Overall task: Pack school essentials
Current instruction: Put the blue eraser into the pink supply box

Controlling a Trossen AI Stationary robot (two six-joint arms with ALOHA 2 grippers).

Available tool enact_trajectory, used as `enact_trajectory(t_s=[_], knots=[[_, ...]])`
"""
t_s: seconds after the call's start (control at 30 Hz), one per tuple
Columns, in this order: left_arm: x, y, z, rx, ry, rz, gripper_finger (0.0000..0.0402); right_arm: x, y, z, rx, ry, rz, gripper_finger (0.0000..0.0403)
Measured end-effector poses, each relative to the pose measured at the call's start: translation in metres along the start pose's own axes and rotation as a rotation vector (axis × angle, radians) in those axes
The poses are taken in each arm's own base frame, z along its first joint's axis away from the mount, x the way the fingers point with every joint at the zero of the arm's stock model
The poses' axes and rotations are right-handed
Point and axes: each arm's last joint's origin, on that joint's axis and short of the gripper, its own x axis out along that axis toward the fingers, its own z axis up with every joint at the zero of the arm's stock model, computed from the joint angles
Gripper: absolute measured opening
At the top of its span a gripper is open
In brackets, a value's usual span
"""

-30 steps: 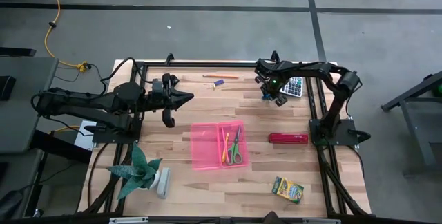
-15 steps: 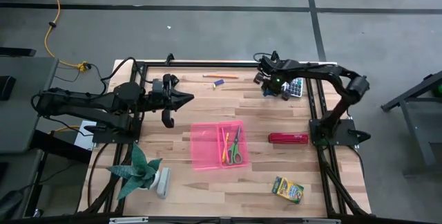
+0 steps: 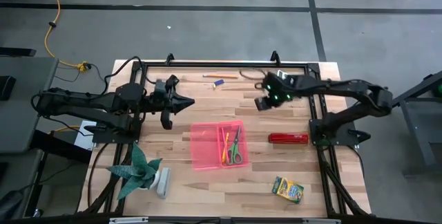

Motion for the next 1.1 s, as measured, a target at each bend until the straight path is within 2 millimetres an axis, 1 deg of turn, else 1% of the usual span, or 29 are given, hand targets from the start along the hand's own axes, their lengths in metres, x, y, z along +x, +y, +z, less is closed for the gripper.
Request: enact_trajectory(t_s=[0.1, 0.17, 0.3, 0.43, 0.53, 0.7, 0.8, 0.93, 1.1], knots=[[0.000, 0.000, 0.000, -0.050, 0.003, 0.001, 0.0000, -0.002, -0.002, -0.025, -0.069, -0.016, 0.051, 0.0074], [0.000, 0.000, -0.001, -0.078, 0.004, 0.009, 0.0000, -0.003, -0.002, -0.038, -0.116, -0.066, 0.120, 0.0074], [0.002, 0.002, -0.002, -0.114, 0.002, 0.043, 0.0000, -0.007, 0.003, -0.052, -0.189, -0.219, 0.350, 0.0074], [0.007, 0.002, -0.006, -0.133, 0.015, 0.065, 0.0000, -0.018, 0.013, -0.054, -0.315, -0.405, 0.560, 0.0074], [0.015, 0.002, -0.012, -0.137, 0.038, 0.067, 0.0000, -0.031, 0.022, -0.054, -0.471, -0.541, 0.651, 0.0074], [0.028, 0.000, -0.017, -0.105, 0.028, 0.017, 0.0000, -0.053, 0.039, -0.054, -0.717, -0.705, 0.694, 0.0074], [0.034, -0.001, -0.018, -0.061, 0.012, -0.016, 0.0000, -0.061, 0.046, -0.056, -0.825, -0.758, 0.696, 0.0074], [0.039, -0.001, -0.021, 0.027, 0.023, -0.031, 0.0000, -0.071, 0.053, -0.058, -0.900, -0.802, 0.711, 0.0074], [0.040, 0.000, -0.024, 0.104, 0.036, -0.038, 0.0000, -0.076, 0.057, -0.059, -0.924, -0.820, 0.724, 0.0074]])
